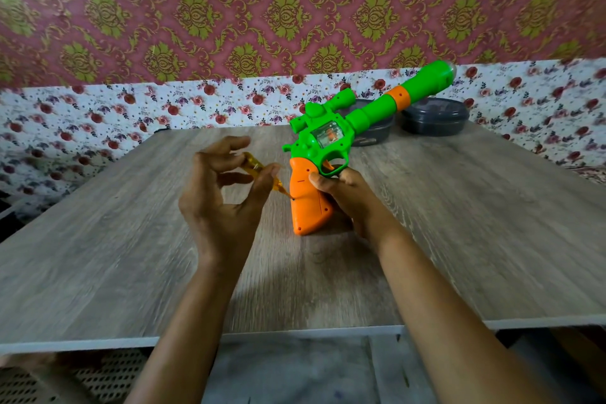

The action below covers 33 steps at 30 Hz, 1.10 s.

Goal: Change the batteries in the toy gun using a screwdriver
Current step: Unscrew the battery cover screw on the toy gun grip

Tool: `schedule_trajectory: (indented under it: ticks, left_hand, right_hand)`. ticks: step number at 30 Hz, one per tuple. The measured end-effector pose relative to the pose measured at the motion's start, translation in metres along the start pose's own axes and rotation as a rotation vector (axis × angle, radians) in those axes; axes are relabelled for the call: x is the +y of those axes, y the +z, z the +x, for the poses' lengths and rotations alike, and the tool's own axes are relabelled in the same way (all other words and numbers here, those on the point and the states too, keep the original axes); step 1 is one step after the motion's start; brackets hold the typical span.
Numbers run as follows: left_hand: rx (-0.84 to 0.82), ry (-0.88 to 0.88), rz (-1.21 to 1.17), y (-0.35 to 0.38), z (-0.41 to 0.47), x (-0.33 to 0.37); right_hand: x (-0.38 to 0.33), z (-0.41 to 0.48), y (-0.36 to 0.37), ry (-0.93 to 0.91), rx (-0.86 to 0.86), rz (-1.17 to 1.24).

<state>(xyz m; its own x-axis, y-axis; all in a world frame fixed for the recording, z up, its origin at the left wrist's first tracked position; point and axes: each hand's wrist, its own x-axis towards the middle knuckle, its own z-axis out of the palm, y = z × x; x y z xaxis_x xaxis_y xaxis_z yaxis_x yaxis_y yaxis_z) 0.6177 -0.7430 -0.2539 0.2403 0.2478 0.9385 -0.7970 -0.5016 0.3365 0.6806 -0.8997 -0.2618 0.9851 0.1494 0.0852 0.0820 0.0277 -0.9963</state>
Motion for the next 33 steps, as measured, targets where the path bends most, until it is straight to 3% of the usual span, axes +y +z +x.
schedule_trajectory:
  ticks: [5,14,20,33]
  left_hand:
    - [-0.083,0.089,0.063,0.0041,-0.0053,0.0027]
    - [-0.045,0.119,0.137,0.0008,-0.0019,-0.0023]
    - [-0.029,0.010,0.053,0.0025,-0.0028,0.0027]
    - [-0.043,0.069,0.124,-0.0003,-0.0010,-0.0017]
  right_hand:
    - [0.0011,-0.0009,-0.0013,0.011,-0.029,0.037]
    - [0.0033,0.0017,-0.0001,-0.022,-0.013,0.024]
    - [0.0032,0.0024,-0.0011,0.005,-0.022,0.020]
    - [0.0020,0.0015,0.0000,-0.003,-0.016,0.009]
